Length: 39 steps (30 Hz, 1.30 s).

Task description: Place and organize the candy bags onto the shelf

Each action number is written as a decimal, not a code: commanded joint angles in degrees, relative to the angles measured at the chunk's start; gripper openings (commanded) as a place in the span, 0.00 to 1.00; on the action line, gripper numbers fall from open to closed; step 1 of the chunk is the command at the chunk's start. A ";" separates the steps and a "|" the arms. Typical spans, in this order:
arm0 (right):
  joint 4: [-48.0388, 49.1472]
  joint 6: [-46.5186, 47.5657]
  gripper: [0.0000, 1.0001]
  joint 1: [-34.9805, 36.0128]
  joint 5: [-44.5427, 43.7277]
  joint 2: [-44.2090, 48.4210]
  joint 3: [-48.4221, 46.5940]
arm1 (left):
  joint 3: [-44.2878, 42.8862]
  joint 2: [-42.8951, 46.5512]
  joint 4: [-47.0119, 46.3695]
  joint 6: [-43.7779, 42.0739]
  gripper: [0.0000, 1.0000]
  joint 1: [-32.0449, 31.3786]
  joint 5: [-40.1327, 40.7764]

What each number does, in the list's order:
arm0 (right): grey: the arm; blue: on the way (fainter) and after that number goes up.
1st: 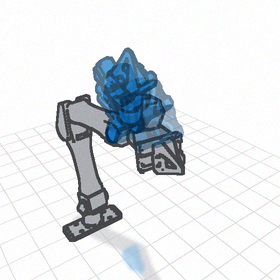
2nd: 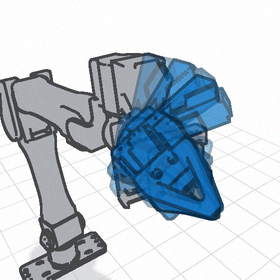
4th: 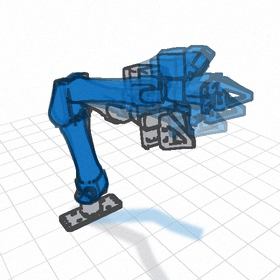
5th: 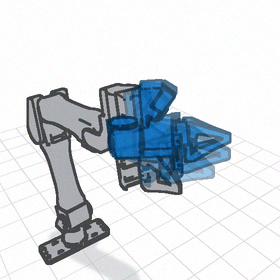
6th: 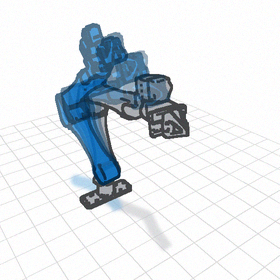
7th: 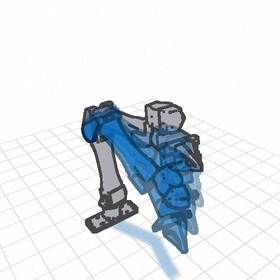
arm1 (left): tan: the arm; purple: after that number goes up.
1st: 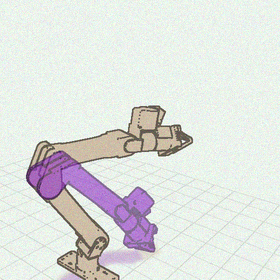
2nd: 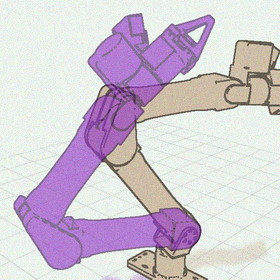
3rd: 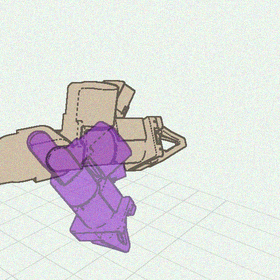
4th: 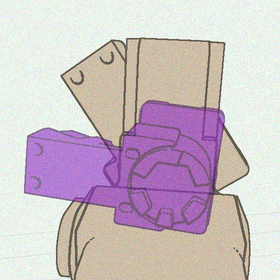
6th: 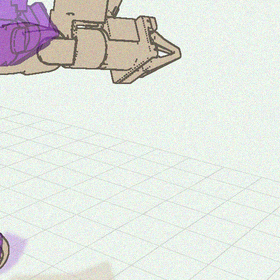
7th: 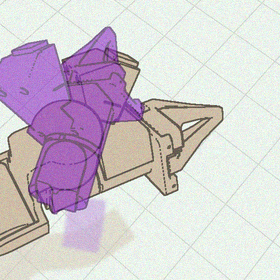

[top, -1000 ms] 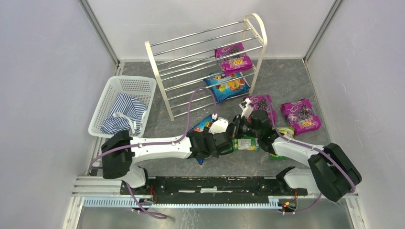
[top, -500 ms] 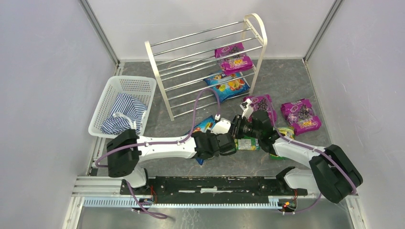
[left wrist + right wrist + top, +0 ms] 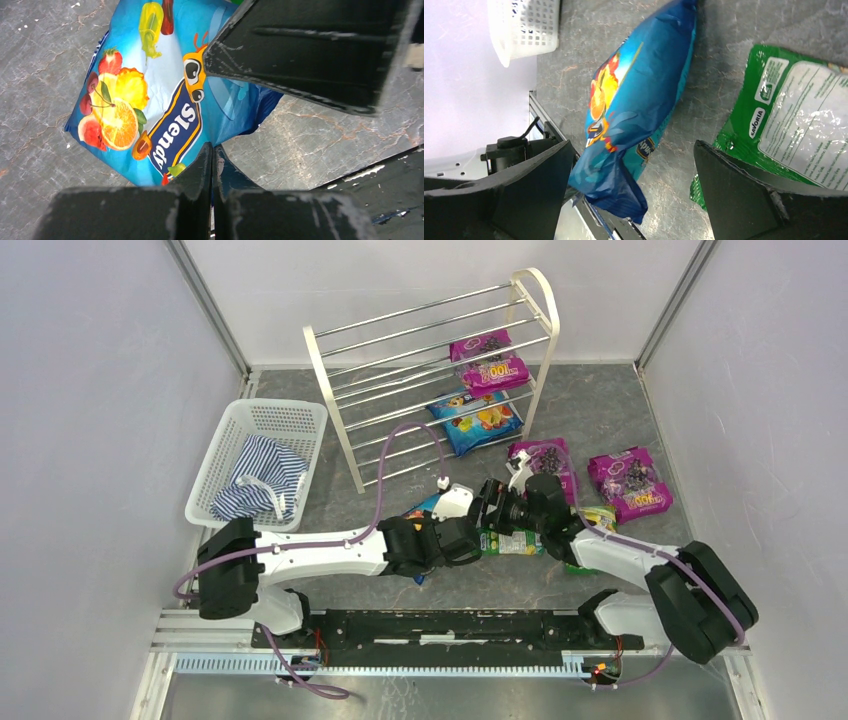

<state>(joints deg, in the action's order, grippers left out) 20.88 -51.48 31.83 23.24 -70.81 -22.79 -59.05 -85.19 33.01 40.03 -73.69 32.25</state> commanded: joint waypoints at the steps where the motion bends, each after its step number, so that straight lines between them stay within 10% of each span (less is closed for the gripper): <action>1: 3.67 -5.57 0.98 1.11 1.56 -3.36 -1.05 | -0.71 2.28 -6.03 -0.64 0.02 -0.14 -0.30; 20: 15.02 -17.03 0.83 6.57 -1.06 -13.49 0.15 | -1.16 -1.72 -9.60 -1.68 0.06 -0.16 -4.90; 29: 14.36 -13.37 0.60 6.62 -4.90 -13.81 0.26 | 4.81 8.25 -11.42 -1.79 0.69 -0.14 -8.56; 39: 12.21 -7.23 0.46 6.82 -10.48 -10.88 0.20 | -1.26 25.69 -3.40 -9.61 1.00 -0.01 -6.60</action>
<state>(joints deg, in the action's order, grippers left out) 31.16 -62.70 38.39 16.49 -84.64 -22.24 -54.46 -64.07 26.74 36.88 -73.73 23.07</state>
